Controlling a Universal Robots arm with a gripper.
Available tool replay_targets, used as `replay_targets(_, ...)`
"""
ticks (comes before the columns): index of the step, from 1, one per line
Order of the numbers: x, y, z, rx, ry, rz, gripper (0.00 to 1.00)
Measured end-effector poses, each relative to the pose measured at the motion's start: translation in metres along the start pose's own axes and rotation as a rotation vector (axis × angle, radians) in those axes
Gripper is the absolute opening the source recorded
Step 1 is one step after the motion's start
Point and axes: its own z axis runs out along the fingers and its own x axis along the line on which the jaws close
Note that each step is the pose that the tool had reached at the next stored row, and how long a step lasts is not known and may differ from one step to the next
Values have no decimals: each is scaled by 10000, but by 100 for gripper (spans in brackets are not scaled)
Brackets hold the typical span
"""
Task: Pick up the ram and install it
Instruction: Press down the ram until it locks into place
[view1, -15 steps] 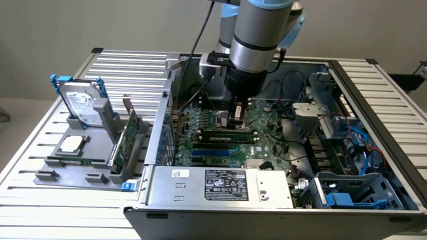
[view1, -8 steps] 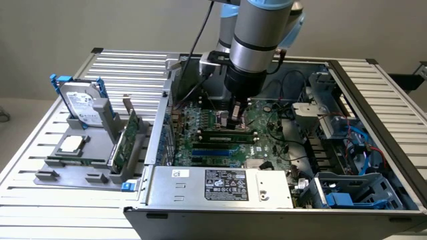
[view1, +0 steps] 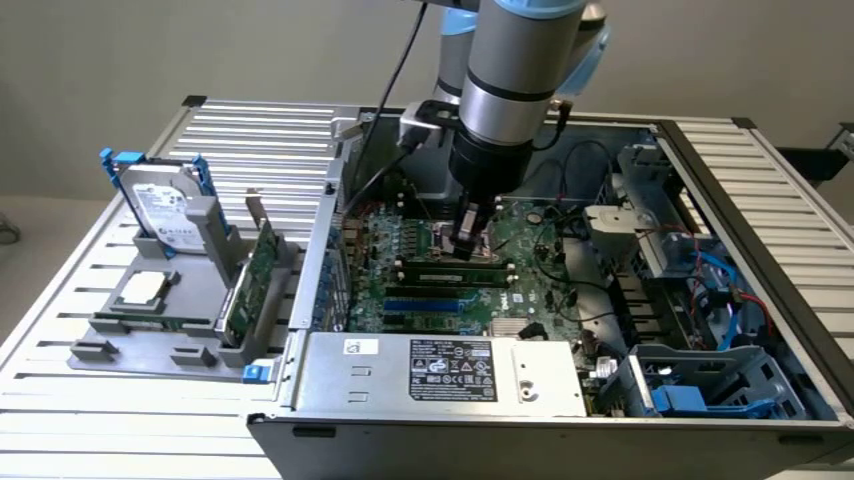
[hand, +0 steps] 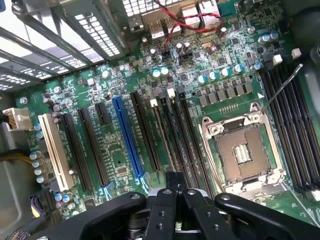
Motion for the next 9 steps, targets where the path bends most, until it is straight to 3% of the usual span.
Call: replay_targets(9,0,0,4,93,89,1056,11)
